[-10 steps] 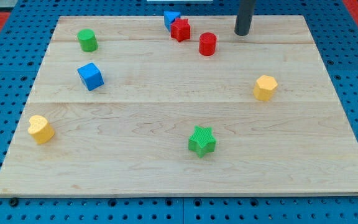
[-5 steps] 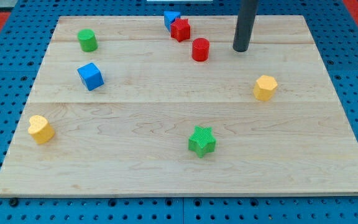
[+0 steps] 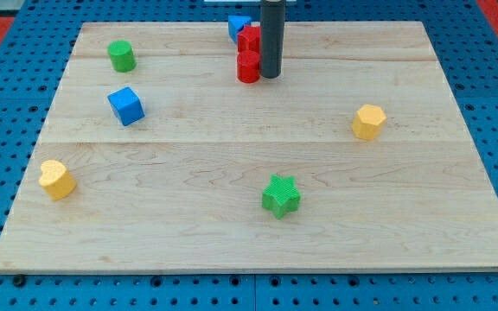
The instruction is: Push the red circle to the bottom of the red star
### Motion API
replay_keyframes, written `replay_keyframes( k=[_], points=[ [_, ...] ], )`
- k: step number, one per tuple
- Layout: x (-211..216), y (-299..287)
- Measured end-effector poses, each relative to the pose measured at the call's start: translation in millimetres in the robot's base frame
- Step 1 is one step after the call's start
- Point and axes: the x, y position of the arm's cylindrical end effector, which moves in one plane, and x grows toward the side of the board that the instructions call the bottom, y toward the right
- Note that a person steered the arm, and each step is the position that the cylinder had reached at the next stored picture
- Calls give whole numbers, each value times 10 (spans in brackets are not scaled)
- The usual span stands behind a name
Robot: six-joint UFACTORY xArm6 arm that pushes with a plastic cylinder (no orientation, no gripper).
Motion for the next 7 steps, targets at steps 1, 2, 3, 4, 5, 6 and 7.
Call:
replay_keyframes(
  k=[1, 2, 3, 4, 5, 6, 7],
  points=[
    [460, 12],
    [480, -8],
    [469, -104],
    [318, -172],
    [143, -172],
    [39, -172],
    [21, -172]
  ],
)
